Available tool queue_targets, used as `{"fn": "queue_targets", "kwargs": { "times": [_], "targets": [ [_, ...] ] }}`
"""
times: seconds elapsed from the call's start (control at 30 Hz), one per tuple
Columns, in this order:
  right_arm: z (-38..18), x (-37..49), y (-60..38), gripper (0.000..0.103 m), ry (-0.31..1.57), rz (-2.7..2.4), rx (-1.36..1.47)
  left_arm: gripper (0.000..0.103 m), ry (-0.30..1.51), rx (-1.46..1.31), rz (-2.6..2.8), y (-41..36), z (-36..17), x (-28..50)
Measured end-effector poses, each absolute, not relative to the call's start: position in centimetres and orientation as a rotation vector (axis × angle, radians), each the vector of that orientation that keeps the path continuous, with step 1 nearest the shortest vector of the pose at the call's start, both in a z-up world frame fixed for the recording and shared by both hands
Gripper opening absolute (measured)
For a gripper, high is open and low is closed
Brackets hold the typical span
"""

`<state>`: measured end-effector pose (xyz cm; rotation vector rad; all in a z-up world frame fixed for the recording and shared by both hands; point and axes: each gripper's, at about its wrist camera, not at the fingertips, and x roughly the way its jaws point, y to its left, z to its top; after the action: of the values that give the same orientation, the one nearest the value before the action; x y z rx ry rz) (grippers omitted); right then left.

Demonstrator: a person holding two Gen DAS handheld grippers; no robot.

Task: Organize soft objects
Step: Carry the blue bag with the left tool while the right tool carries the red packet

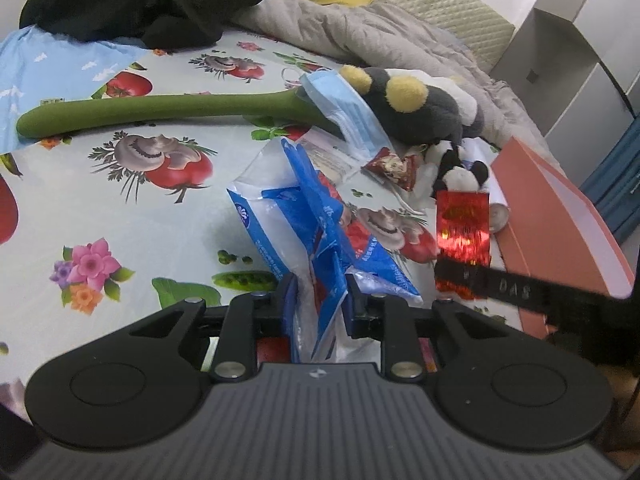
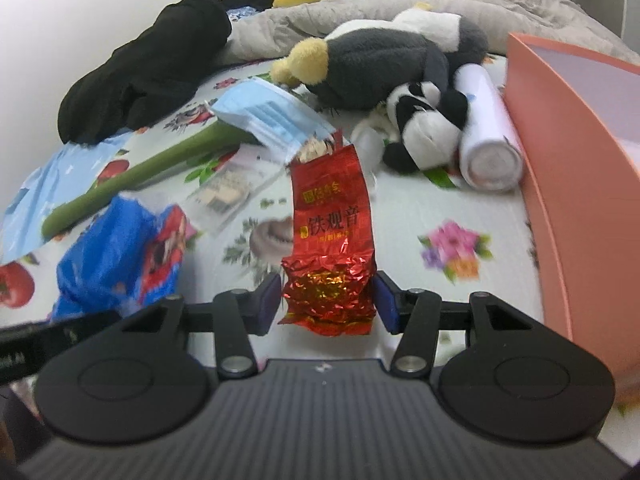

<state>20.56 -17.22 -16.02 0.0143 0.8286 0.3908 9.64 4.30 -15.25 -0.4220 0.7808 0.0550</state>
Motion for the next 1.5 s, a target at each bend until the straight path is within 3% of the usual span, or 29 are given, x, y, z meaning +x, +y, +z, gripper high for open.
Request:
{"fn": "queue_targets", "kwargs": {
  "times": [0.57, 1.03, 1.5],
  "targets": [
    [-11.6, 14.8, -21.7, 0.053, 0.794, 0.349, 0.11, 0.027, 0.751, -0.367, -0.088, 1.0, -10.7, 10.1],
    [-4.0, 15.5, -25.4, 0.053, 0.643, 0.289, 0.141, 0.027, 0.645, -0.261, -0.292, -4.3, -0.9, 15.7],
    [2.6, 17.6, -32.9, 0.053, 0.546, 0.146, 0.134, 0.027, 0.608, -0.194, -0.459, -12.5, 5.5, 21.8]
  ]
}}
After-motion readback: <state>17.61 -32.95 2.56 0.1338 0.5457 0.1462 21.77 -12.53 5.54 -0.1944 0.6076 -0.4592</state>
